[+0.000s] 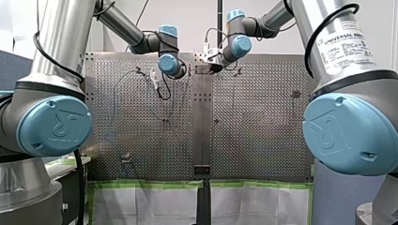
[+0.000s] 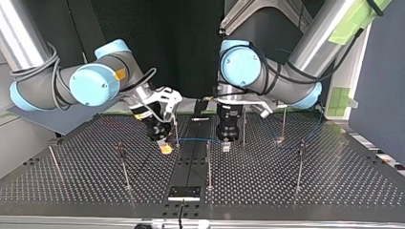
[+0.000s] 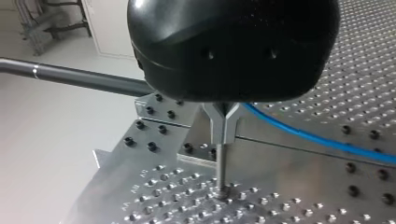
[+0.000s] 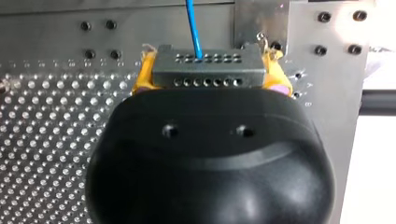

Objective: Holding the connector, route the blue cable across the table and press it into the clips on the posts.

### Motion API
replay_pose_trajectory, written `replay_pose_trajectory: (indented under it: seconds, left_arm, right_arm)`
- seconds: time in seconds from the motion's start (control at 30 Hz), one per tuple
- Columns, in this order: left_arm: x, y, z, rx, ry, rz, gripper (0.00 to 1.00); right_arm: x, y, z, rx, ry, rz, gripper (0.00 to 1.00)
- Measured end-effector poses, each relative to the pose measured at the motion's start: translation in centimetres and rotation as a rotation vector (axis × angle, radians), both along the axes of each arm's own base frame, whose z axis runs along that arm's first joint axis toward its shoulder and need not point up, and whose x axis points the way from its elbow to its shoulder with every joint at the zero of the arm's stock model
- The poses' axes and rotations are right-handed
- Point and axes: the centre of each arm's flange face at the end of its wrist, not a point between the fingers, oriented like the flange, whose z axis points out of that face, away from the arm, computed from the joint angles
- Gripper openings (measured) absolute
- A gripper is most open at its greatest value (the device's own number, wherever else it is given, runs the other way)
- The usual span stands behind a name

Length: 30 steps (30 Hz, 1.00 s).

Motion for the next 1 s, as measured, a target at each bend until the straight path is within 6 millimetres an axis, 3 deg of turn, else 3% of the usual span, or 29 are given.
replay_pose_trajectory:
  seconds: [0.3, 0.57, 0.83, 1.0]
  left_arm:
    - [1.7, 1.0, 1.2, -0.008, -0.025, -0.003, 0.00]
    - [4.7, 1.5, -0.1, 0.000, -0.015, -0.015, 0.00]
    - [7.2, 2.3, -1.3, -0.004, -0.012, -0.011, 0.00]
    - [8.4, 3.7, -1.7, -0.002, -0.009, -0.001, 0.00]
  right_arm:
    - [0.1, -0.8, 0.2, -0.006, -0.006, 0.002, 0.00]
    - [0.0, -2.7, -1.7, 0.011, 0.008, -0.011, 0.00]
    - [-0.3, -3.7, -1.3, 0.001, -0.002, -0.021, 0.00]
    - [-0.8, -5.0, 0.2, -0.024, -0.021, -0.032, 0.00]
